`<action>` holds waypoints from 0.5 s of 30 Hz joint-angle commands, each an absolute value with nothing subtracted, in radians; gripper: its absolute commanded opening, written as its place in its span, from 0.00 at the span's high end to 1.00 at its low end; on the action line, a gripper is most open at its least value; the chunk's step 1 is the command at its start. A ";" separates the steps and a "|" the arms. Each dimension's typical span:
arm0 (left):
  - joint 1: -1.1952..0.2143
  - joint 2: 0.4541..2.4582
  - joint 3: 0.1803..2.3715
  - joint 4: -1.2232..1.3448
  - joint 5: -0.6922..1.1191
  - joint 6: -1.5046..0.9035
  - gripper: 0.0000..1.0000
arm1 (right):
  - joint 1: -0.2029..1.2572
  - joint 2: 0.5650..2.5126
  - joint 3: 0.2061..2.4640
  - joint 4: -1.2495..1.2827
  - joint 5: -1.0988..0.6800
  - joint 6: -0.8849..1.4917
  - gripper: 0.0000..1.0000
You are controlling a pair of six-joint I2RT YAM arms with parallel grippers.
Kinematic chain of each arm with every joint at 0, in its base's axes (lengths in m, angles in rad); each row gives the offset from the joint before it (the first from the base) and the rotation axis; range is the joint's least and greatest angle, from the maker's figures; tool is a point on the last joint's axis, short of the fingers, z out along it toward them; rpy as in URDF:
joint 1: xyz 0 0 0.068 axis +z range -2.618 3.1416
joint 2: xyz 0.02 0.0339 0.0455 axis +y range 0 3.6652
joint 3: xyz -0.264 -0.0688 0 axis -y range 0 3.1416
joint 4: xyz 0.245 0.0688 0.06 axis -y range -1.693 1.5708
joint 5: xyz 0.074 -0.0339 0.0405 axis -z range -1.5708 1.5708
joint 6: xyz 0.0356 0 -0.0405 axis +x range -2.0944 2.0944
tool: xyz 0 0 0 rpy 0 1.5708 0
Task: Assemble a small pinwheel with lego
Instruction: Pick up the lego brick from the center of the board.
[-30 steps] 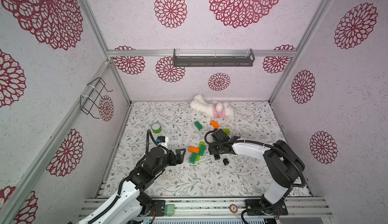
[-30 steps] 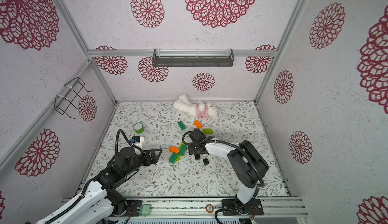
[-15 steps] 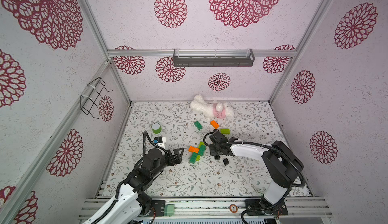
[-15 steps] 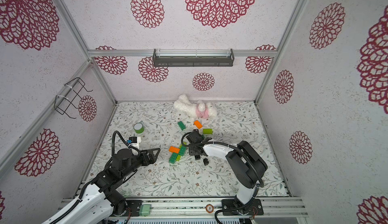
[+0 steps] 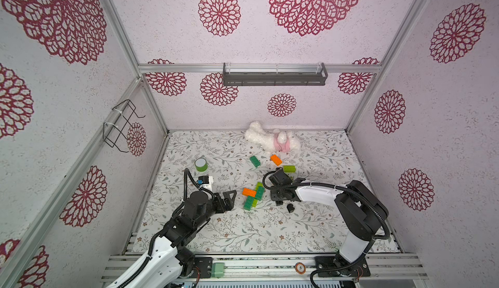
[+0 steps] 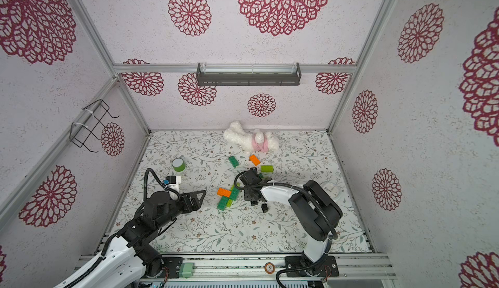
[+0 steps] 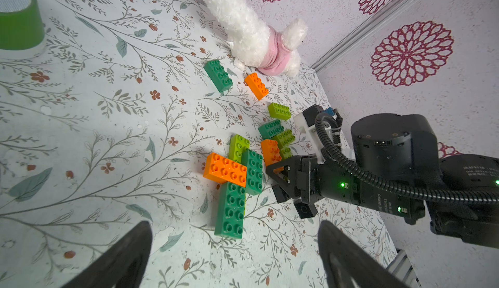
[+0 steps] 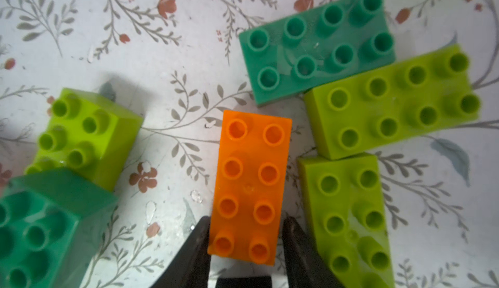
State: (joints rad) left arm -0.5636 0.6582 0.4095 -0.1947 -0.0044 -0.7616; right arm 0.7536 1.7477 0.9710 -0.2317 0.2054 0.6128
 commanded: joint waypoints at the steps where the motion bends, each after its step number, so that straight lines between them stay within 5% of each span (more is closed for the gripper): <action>1: -0.554 0.646 0.401 -0.176 0.006 -0.771 0.03 | 0.758 1.751 0.962 -0.223 0.212 0.637 0.58; 15: -0.554 0.639 0.412 -0.185 0.005 -0.775 0.03 | 0.756 1.639 0.925 -0.155 0.166 0.522 0.70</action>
